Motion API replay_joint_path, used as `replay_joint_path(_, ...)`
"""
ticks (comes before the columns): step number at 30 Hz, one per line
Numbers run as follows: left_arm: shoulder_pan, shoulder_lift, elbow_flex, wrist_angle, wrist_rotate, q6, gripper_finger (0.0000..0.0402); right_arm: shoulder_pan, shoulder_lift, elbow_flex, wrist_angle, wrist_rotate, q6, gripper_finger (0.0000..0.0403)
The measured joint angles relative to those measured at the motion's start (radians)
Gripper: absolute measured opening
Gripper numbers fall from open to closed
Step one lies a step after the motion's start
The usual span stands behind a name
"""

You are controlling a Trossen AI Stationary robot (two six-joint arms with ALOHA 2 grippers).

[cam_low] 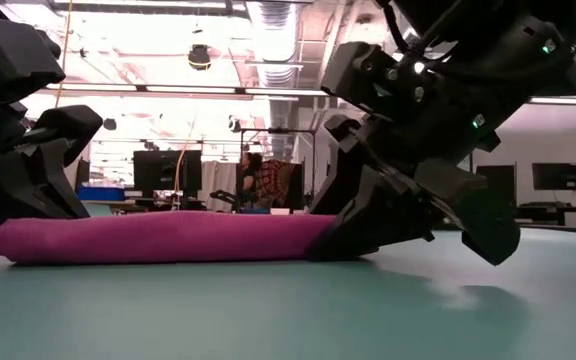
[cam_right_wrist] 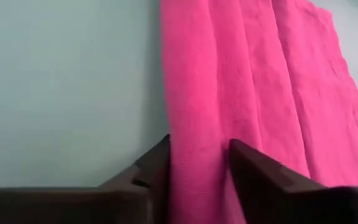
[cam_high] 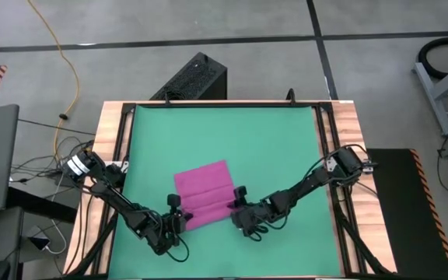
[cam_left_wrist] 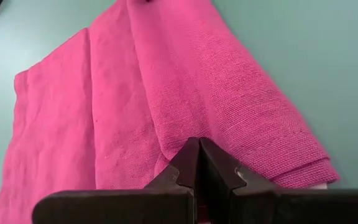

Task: Roll towel
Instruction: Roll the pink towel

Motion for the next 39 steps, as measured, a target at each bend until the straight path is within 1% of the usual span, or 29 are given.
replay_joint_path(2,0.000,-0.018,-0.006,-0.006,0.001,0.019,0.0000,-0.001,0.001,-0.001,-0.004,0.001,0.025,0.0130)
replay_joint_path(6,0.001,-0.079,-0.013,-0.046,0.004,0.083,0.0000,-0.002,0.001,-0.002,-0.010,0.009,0.089,0.0032)
replay_joint_path(7,0.001,-0.096,-0.016,-0.057,0.003,0.099,0.0000,-0.004,0.001,-0.002,-0.010,0.009,0.105,0.0020)
replay_joint_path(8,0.000,-0.116,-0.019,-0.063,-0.001,0.107,0.0000,-0.004,0.002,-0.002,-0.010,0.010,0.125,0.0017)
replay_joint_path(11,-0.002,-0.192,-0.017,-0.065,-0.005,0.123,0.0000,-0.005,0.002,-0.003,-0.010,0.013,0.179,0.0025)
replay_joint_path(12,-0.006,-0.220,-0.017,-0.063,-0.021,0.121,0.0000,-0.005,0.002,-0.003,-0.011,0.013,0.194,0.0025)
replay_joint_path(13,-0.011,-0.247,-0.017,-0.061,-0.048,0.113,0.0000,-0.005,0.002,-0.003,-0.011,0.012,0.204,0.0023)
replay_joint_path(17,-0.057,-0.352,-0.015,-0.060,-0.219,0.103,0.0000,-0.005,0.002,-0.003,-0.008,0.014,0.216,0.0016)
replay_joint_path(18,-0.070,-0.368,-0.014,-0.061,-0.227,0.114,0.0000,-0.005,0.002,-0.003,-0.007,0.015,0.216,0.0016)
replay_joint_path(19,-0.081,-0.377,-0.013,-0.069,-0.194,0.128,0.0000,-0.005,0.002,-0.003,-0.006,0.015,0.216,0.0017)
replay_joint_path(21,-0.097,-0.380,-0.013,-0.087,-0.048,0.175,0.0003,-0.005,0.002,-0.004,-0.002,0.016,0.216,0.0023)
replay_joint_path(22,-0.103,-0.376,-0.013,-0.083,0.006,0.186,0.0007,-0.005,0.002,-0.004,-0.002,0.016,0.216,0.0026)
replay_joint_path(24,-0.105,-0.373,-0.013,-0.038,0.064,0.222,0.0020,-0.005,0.002,-0.004,-0.002,0.016,0.216,0.0027)
replay_joint_path(27,-0.094,-0.374,-0.012,0.017,0.093,0.316,0.0049,-0.005,0.002,-0.004,-0.001,0.016,0.229,0.0021)
replay_joint_path(29,-0.083,-0.374,-0.012,0.029,0.095,0.342,0.0075,-0.005,0.002,-0.004,-0.001,0.015,0.233,0.0019)
replay_joint_path(35,-0.026,-0.374,-0.011,-0.045,0.175,0.265,0.0162,-0.005,0.002,-0.004,0.000,0.015,0.256,0.0026)
replay_joint_path(37,-0.018,-0.374,-0.011,-0.041,0.189,0.273,0.0185,-0.005,0.002,-0.004,0.000,0.015,0.258,0.0025)
replay_joint_path(39,-0.018,-0.374,-0.011,-0.034,0.182,0.295,0.0200,-0.005,0.002,-0.003,0.000,0.015,0.258,0.0023)
